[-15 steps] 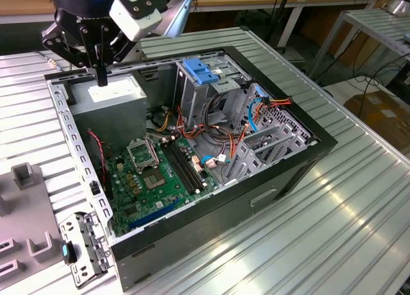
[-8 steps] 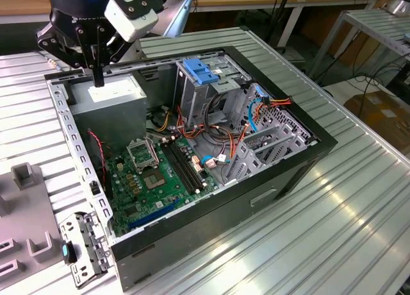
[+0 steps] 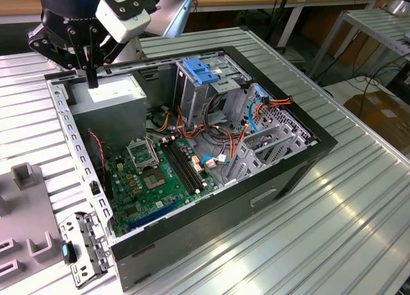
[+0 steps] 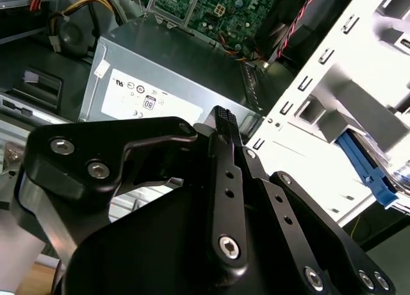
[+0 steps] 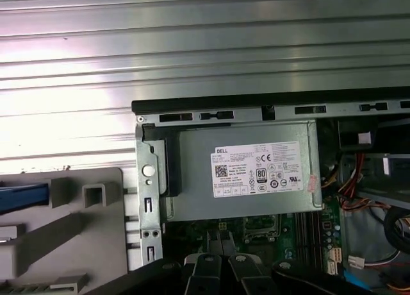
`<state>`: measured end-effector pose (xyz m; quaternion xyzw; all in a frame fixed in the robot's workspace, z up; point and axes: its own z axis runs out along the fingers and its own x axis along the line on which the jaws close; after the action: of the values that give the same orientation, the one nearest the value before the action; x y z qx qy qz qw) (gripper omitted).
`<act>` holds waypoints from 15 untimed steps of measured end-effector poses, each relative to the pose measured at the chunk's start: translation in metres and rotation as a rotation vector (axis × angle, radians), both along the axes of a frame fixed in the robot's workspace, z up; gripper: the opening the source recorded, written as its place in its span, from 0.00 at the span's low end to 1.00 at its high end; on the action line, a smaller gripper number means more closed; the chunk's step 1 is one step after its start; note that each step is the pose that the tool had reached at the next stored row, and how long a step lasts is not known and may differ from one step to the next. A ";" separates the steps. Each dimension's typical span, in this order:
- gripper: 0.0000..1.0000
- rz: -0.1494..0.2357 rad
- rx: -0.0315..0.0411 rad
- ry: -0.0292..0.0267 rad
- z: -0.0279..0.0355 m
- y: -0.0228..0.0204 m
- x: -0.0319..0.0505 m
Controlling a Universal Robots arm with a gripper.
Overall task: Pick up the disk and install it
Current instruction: 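Reach for the disk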
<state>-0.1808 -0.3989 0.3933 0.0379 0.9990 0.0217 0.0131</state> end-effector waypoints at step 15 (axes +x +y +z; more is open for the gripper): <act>0.11 0.000 0.0001 0.0000 0.0000 0.0000 -0.0141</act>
<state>-0.1949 -0.3989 0.3933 0.0378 0.9990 0.0217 0.0131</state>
